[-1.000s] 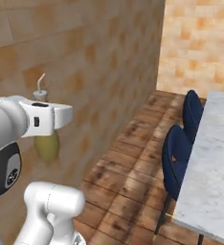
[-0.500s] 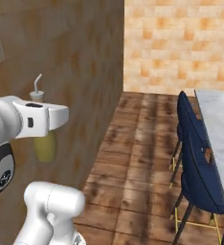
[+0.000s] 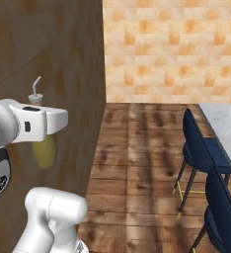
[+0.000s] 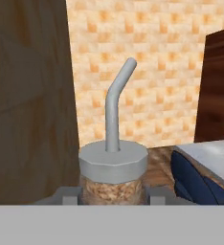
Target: Retrieve the bottle and the shaker from the cabinet and place them next to the mixing bowl on the counter. Then add garlic from the fridge to the mixing bowl.
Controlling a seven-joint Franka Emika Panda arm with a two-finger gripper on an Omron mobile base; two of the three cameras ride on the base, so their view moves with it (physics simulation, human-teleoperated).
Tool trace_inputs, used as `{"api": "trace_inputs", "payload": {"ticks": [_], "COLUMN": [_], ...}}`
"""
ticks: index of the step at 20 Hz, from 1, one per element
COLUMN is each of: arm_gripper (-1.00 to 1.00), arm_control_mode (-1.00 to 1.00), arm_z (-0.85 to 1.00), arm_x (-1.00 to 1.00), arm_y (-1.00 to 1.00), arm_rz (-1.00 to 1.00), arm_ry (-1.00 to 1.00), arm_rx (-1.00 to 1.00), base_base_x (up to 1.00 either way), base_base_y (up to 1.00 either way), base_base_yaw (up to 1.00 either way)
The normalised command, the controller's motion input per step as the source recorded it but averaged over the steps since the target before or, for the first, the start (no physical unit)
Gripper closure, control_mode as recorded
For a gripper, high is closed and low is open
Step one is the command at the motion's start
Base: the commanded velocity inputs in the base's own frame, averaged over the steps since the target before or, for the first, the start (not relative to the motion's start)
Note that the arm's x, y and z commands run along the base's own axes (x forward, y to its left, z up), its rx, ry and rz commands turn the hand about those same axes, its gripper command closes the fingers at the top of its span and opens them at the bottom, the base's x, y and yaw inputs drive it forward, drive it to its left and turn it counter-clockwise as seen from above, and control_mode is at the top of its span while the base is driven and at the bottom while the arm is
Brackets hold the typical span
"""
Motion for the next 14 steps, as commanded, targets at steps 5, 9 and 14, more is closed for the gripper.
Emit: {"api": "trace_inputs", "payload": {"ticks": [5, 9, 14], "arm_gripper": [1.00, 1.00, 1.00], "arm_control_mode": [1.00, 1.00, 1.00], "arm_z": [0.00, 0.00, 0.00], "arm_x": [0.00, 0.00, 0.00], "arm_y": [0.00, 0.00, 0.00], "arm_rz": [0.00, 0.00, 0.00], "arm_ry": [0.00, 0.00, 0.00], "arm_rx": [0.00, 0.00, 0.00], "base_base_x": [1.00, 1.00, 1.00], "base_base_y": [0.25, 0.32, 0.39], "base_base_yaw": [-0.28, -0.27, -0.30]}}
